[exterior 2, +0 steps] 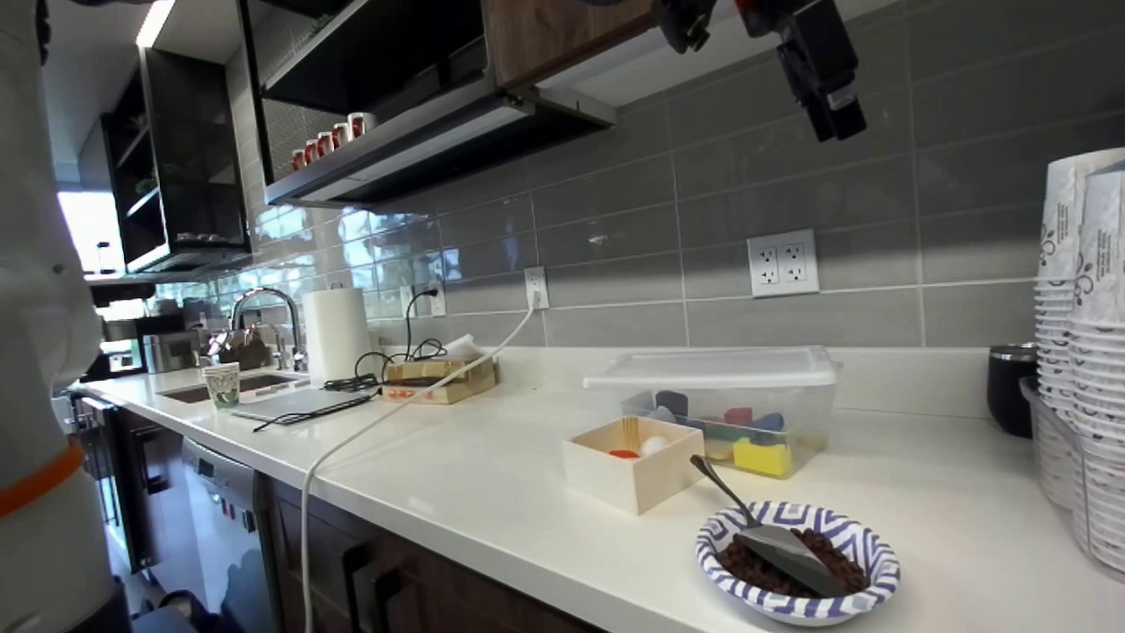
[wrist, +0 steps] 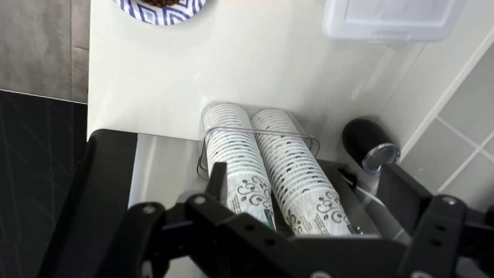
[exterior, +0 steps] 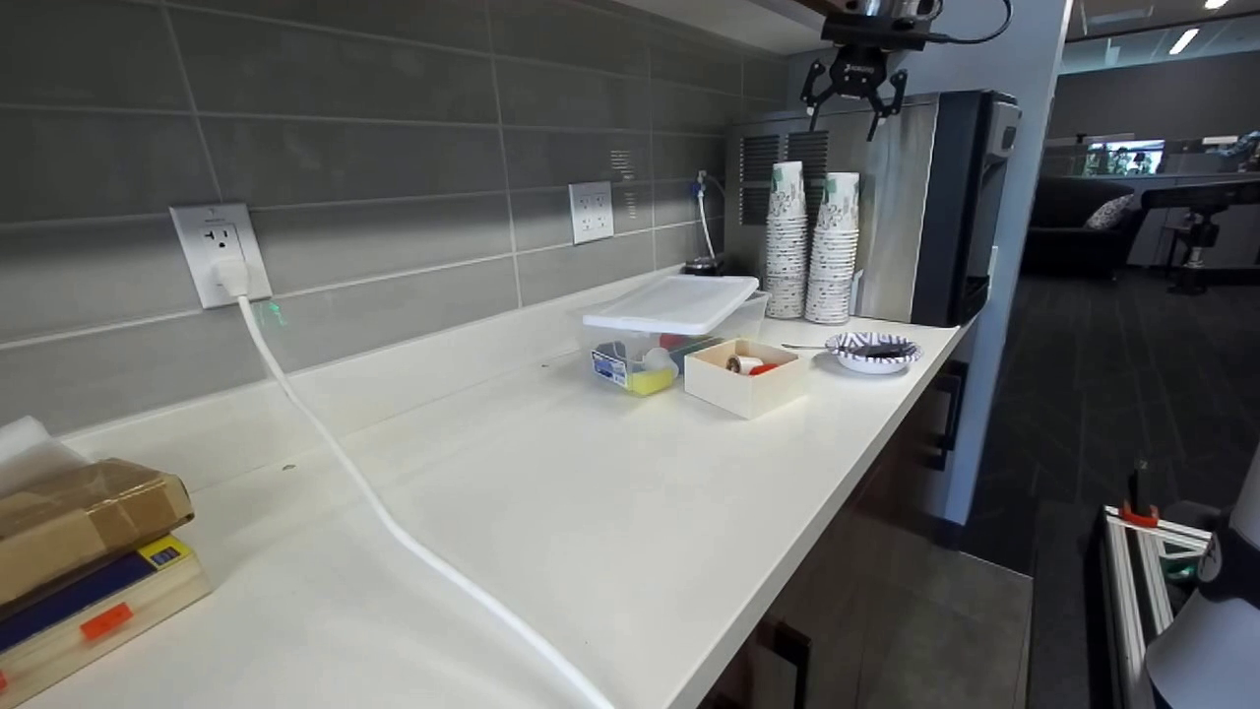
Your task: Put the smaller stack of cups on top of the stack to the right
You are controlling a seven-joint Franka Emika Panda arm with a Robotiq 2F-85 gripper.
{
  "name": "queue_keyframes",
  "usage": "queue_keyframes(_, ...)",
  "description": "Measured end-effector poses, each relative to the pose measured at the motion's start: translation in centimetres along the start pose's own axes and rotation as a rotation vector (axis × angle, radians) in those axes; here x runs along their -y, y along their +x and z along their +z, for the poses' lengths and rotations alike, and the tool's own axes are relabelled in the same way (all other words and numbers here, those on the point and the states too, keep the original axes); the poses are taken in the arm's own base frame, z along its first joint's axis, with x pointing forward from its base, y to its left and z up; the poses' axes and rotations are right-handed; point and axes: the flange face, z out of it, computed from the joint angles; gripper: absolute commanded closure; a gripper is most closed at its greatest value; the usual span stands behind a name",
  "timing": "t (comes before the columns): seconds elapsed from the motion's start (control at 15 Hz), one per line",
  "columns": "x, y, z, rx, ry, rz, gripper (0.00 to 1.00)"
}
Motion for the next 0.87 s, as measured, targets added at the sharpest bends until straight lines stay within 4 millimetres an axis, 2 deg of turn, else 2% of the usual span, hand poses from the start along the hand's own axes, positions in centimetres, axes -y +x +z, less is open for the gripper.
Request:
queue_keyframes(0.4, -0.5, -5.9, -0.6, 0.025, -0.036, -0.119, 0.00)
queue_keyframes(0.6, -1.1, -7.9, -0.8, 0.034, -0.040, -0.146, 0.00)
queue_keyframes(0.87, -1.9, -9.4, -1.0, 0.042, -0.039, -0.161, 0.00)
